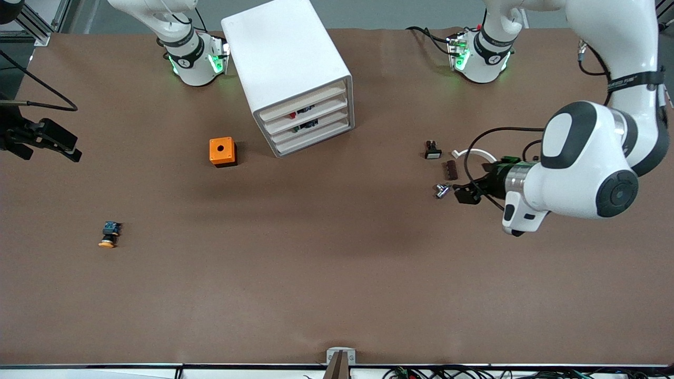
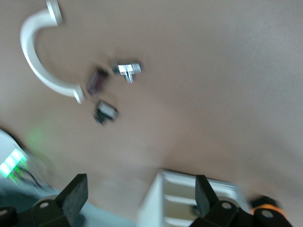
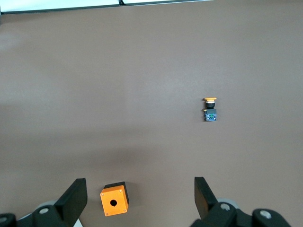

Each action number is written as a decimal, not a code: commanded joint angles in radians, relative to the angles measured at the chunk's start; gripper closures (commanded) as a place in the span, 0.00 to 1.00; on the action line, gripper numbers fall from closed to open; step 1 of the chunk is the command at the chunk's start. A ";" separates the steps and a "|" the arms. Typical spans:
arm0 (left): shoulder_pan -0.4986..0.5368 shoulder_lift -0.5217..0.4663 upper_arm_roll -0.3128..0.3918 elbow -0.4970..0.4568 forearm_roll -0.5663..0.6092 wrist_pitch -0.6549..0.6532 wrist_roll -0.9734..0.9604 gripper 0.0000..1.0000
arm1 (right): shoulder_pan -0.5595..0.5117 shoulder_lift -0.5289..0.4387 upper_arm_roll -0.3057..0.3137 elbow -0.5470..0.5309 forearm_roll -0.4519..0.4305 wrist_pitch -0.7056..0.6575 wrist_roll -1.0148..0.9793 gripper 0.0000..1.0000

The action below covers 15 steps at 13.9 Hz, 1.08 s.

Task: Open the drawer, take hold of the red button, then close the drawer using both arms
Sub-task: 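Grasp the drawer handle of the white cabinet with the left gripper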

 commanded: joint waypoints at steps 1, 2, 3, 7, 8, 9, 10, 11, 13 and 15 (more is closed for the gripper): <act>0.009 0.052 -0.019 0.016 -0.092 -0.020 -0.269 0.00 | 0.010 -0.006 -0.004 -0.003 -0.019 -0.007 0.001 0.00; 0.011 0.075 -0.044 0.018 -0.107 -0.020 -0.377 0.00 | 0.010 -0.006 -0.004 -0.006 -0.019 -0.008 0.001 0.00; 0.011 0.098 -0.055 0.019 -0.128 -0.020 -0.481 0.00 | 0.010 -0.006 -0.004 -0.009 -0.019 -0.007 0.001 0.00; 0.009 0.194 -0.120 0.021 -0.256 -0.020 -0.817 0.00 | 0.010 -0.006 -0.004 -0.009 -0.019 -0.007 0.001 0.00; 0.008 0.217 -0.134 0.021 -0.289 -0.020 -0.889 0.00 | 0.010 -0.006 -0.004 -0.009 -0.019 -0.007 0.001 0.00; 0.008 0.248 -0.153 0.021 -0.326 -0.020 -0.969 0.00 | 0.010 -0.006 -0.004 -0.009 -0.019 -0.007 0.001 0.00; 0.005 0.271 -0.176 0.019 -0.336 -0.020 -1.031 0.00 | 0.010 -0.006 -0.004 -0.009 -0.019 -0.007 0.001 0.00; -0.001 0.289 -0.199 0.019 -0.337 -0.018 -1.075 0.00 | 0.010 -0.006 -0.004 -0.009 -0.017 -0.007 0.001 0.00; -0.032 0.325 -0.213 0.016 -0.369 -0.018 -1.141 0.00 | 0.009 -0.006 -0.004 -0.009 -0.017 -0.007 0.001 0.00; -0.073 0.351 -0.216 0.012 -0.389 -0.018 -1.192 0.00 | 0.009 -0.006 -0.004 -0.009 -0.017 -0.008 0.001 0.00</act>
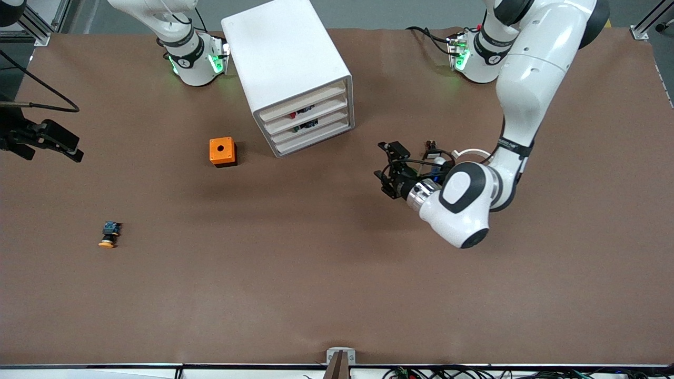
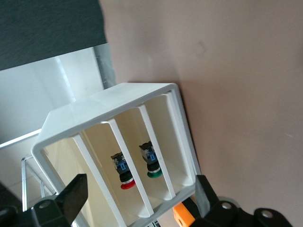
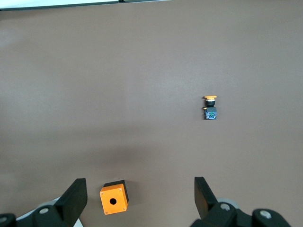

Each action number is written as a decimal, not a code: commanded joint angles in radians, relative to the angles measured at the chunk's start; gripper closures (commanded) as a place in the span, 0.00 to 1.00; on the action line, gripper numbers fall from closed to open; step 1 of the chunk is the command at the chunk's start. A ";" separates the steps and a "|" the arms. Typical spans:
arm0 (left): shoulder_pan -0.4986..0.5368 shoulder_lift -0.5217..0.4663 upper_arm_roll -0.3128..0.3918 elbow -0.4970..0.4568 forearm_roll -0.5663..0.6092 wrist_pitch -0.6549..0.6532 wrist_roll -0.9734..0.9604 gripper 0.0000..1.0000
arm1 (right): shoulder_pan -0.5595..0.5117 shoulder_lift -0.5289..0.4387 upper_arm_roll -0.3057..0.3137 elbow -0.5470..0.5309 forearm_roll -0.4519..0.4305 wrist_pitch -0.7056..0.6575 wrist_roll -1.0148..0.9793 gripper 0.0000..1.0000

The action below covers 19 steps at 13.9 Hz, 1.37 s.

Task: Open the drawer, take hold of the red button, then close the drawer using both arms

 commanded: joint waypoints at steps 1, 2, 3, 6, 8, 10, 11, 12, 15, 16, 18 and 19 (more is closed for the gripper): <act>-0.062 0.030 0.000 0.011 -0.031 -0.015 -0.068 0.00 | 0.009 -0.008 -0.004 -0.005 -0.018 -0.003 0.001 0.00; -0.082 0.037 0.000 0.003 -0.044 -0.016 -0.074 0.00 | 0.009 -0.008 -0.004 -0.005 -0.016 -0.003 0.001 0.00; -0.099 0.043 0.000 -0.007 -0.067 -0.016 -0.077 0.00 | 0.009 -0.008 -0.004 -0.005 -0.016 -0.005 0.001 0.00; -0.155 0.052 -0.006 -0.017 -0.083 -0.016 -0.085 0.14 | 0.009 -0.008 -0.004 -0.005 -0.016 -0.005 0.001 0.00; -0.182 0.066 -0.012 -0.018 -0.084 -0.021 -0.084 0.36 | 0.009 -0.008 -0.004 -0.005 -0.016 -0.005 0.001 0.00; -0.187 0.081 -0.041 -0.020 -0.089 -0.029 -0.084 0.45 | 0.009 -0.008 -0.004 -0.005 -0.016 -0.007 0.001 0.00; -0.190 0.084 -0.049 -0.024 -0.092 -0.029 -0.085 0.45 | 0.009 -0.008 -0.004 -0.005 -0.016 -0.007 0.001 0.00; -0.199 0.087 -0.052 -0.026 -0.104 -0.030 -0.085 0.45 | 0.009 -0.008 -0.004 -0.005 -0.018 -0.008 0.001 0.00; -0.227 0.104 -0.052 -0.026 -0.112 -0.030 -0.087 0.45 | 0.009 -0.008 -0.004 -0.005 -0.016 -0.008 0.001 0.00; -0.237 0.107 -0.053 -0.024 -0.115 -0.030 -0.096 0.45 | 0.009 -0.006 -0.004 -0.005 -0.018 -0.008 0.001 0.00; -0.245 0.110 -0.053 -0.024 -0.133 -0.032 -0.104 0.51 | 0.009 -0.006 -0.004 -0.005 -0.016 -0.008 0.001 0.00; -0.253 0.112 -0.053 -0.024 -0.135 -0.032 -0.104 0.56 | 0.009 -0.006 -0.004 -0.005 -0.016 -0.008 0.001 0.00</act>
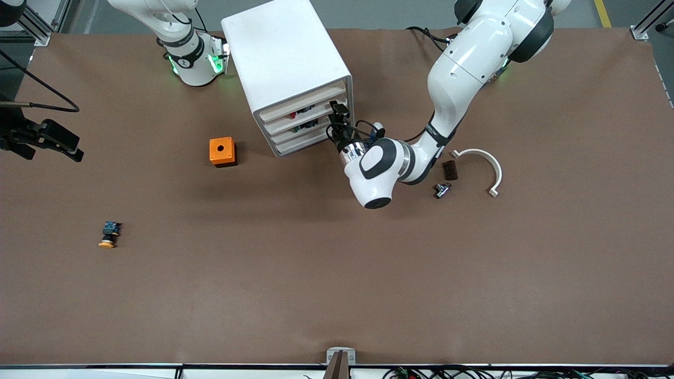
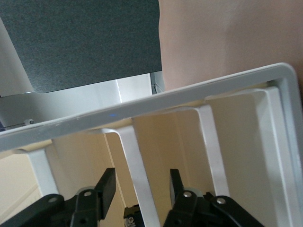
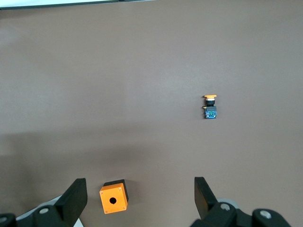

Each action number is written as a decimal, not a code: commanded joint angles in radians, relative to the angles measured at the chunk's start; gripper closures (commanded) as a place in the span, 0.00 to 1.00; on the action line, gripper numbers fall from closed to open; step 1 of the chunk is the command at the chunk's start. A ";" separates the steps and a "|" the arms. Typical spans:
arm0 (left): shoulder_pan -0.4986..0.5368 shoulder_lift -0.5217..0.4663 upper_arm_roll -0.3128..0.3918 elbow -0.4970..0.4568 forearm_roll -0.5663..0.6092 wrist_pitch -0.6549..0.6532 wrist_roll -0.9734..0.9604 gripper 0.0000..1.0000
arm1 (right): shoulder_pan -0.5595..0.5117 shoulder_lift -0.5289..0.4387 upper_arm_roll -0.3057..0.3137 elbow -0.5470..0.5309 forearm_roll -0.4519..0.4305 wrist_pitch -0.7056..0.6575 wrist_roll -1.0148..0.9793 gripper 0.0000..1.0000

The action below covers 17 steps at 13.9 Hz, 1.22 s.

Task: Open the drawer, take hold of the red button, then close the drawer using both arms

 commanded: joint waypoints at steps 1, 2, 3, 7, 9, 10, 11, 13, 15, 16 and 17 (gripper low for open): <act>-0.010 0.007 -0.001 0.008 -0.026 -0.015 -0.025 0.60 | 0.009 -0.006 -0.004 -0.005 -0.016 -0.005 0.001 0.00; -0.011 0.008 -0.003 0.007 -0.026 -0.016 -0.026 0.65 | 0.009 -0.006 -0.004 -0.005 -0.016 -0.005 0.001 0.00; -0.011 0.008 -0.004 0.004 -0.026 -0.019 -0.027 0.70 | 0.009 -0.006 -0.004 -0.005 -0.016 -0.008 0.001 0.00; -0.016 0.011 -0.004 0.001 -0.028 -0.042 -0.027 0.87 | 0.010 -0.006 -0.004 -0.005 -0.016 -0.008 0.013 0.00; -0.016 0.013 -0.004 0.001 -0.028 -0.041 -0.025 0.89 | 0.009 -0.006 -0.004 -0.005 -0.017 -0.008 0.003 0.00; -0.016 0.013 -0.004 0.001 -0.028 -0.041 -0.025 0.89 | 0.006 -0.006 -0.005 -0.005 -0.024 -0.011 0.000 0.00; -0.015 0.013 -0.004 0.002 -0.028 -0.041 -0.025 0.89 | 0.006 -0.005 -0.005 -0.005 -0.024 -0.014 0.000 0.00; -0.008 0.013 -0.003 0.004 -0.029 -0.039 -0.025 0.89 | 0.006 -0.003 -0.005 -0.005 -0.024 -0.015 0.003 0.00; -0.001 0.013 0.009 0.007 -0.048 -0.038 -0.023 0.88 | 0.012 -0.001 -0.005 -0.005 -0.022 -0.018 0.021 0.00; 0.005 0.014 0.019 0.007 -0.057 -0.033 -0.023 0.87 | 0.015 -0.001 -0.004 -0.005 -0.019 -0.028 0.050 0.00; 0.019 0.014 0.026 0.008 -0.068 -0.029 -0.022 0.87 | 0.025 -0.001 -0.004 -0.005 -0.010 -0.035 0.118 0.00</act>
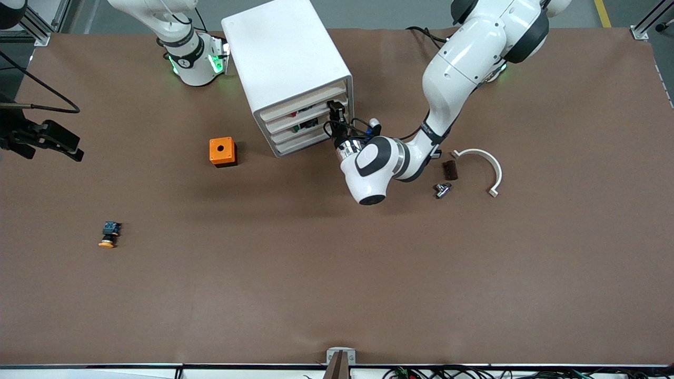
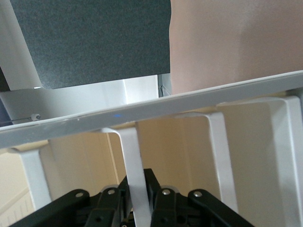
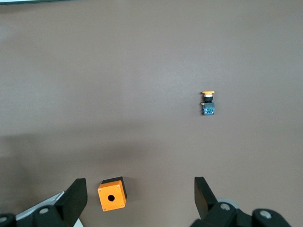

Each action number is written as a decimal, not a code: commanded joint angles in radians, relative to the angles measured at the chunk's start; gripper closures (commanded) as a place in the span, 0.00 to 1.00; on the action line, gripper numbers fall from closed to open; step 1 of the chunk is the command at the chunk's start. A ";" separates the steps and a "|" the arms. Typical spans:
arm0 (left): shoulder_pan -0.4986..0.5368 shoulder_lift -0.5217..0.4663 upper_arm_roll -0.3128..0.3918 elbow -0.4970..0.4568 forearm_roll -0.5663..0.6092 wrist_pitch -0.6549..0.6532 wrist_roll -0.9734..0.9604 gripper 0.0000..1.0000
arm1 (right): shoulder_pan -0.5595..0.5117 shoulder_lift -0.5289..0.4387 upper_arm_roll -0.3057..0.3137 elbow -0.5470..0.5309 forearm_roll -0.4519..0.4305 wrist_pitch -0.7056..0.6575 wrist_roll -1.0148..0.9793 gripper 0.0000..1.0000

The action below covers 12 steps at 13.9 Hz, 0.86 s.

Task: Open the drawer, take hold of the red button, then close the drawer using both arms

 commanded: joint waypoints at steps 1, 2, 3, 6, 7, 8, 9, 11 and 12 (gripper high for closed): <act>0.044 0.003 0.015 0.013 -0.050 -0.003 0.020 0.86 | 0.044 -0.004 -0.003 -0.005 -0.002 -0.017 0.162 0.00; 0.066 0.003 0.015 0.013 -0.053 0.008 0.020 0.83 | 0.068 -0.004 -0.003 -0.005 -0.002 -0.017 0.223 0.00; 0.084 0.003 0.015 0.013 -0.053 0.023 0.018 0.82 | 0.082 -0.004 -0.002 -0.005 -0.001 -0.017 0.270 0.00; 0.143 0.002 0.013 0.018 -0.059 0.062 0.017 0.82 | 0.140 0.000 -0.002 -0.005 0.019 -0.017 0.426 0.00; 0.158 0.000 0.013 0.020 -0.057 0.076 0.017 0.82 | 0.157 0.005 -0.002 -0.005 0.028 -0.015 0.486 0.00; 0.172 0.000 0.013 0.023 -0.059 0.085 0.018 0.82 | 0.182 0.005 -0.002 -0.005 0.033 -0.015 0.550 0.00; 0.186 0.000 0.013 0.024 -0.057 0.094 0.020 0.82 | 0.212 0.009 -0.002 -0.005 0.033 -0.015 0.624 0.00; 0.195 0.000 0.013 0.024 -0.059 0.097 0.020 0.82 | 0.275 0.013 -0.002 -0.016 0.042 -0.011 0.786 0.00; 0.196 0.000 0.013 0.024 -0.057 0.097 0.021 0.80 | 0.297 0.013 -0.002 -0.020 0.064 -0.006 0.849 0.00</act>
